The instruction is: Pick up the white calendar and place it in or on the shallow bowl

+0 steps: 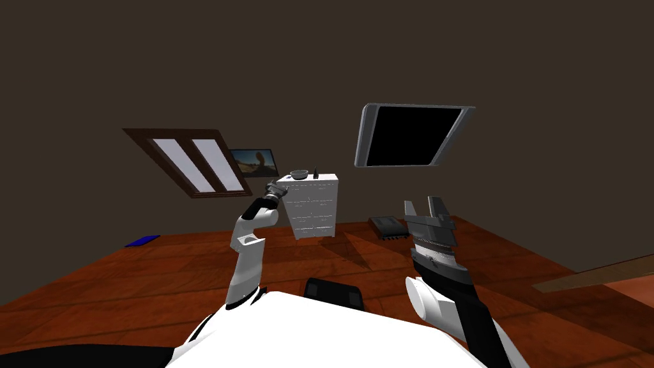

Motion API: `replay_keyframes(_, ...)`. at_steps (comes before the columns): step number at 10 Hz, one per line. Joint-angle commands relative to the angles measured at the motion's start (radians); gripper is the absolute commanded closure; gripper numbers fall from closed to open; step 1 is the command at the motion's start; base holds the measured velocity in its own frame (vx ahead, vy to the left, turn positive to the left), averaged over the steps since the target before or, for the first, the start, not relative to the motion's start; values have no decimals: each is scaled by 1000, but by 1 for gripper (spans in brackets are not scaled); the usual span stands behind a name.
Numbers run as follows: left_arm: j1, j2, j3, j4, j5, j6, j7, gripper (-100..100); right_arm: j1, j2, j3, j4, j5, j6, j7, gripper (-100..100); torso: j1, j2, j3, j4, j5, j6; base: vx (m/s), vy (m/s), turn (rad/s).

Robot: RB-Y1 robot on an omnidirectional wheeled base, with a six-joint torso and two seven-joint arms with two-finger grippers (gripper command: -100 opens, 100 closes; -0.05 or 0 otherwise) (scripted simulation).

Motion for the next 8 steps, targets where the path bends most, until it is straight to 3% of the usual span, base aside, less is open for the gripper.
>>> replay_keyframes(1,-37,-2,34,10,27,50,50,-100,0,0,0,0,0,0,0,0,0,0,0,0,0,0,21,-143,-14)
replay_keyframes(2,-37,-2,34,10,27,60,52,-100,0,0,0,0,0,0,0,0,-2,-1,0,0,0,0,36,-103,3)
replay_keyframes(5,-101,-3,97,27,83,149,140,-100,0,0,0,0,0,0,0,0,0,-4,-2,-1,0,0,77,-106,-47)
replay_keyframes(8,-151,-3,150,42,134,219,212,-100,0,0,0,0,0,0,0,0,0,-10,-6,-2,0,0,158,-109,-98)
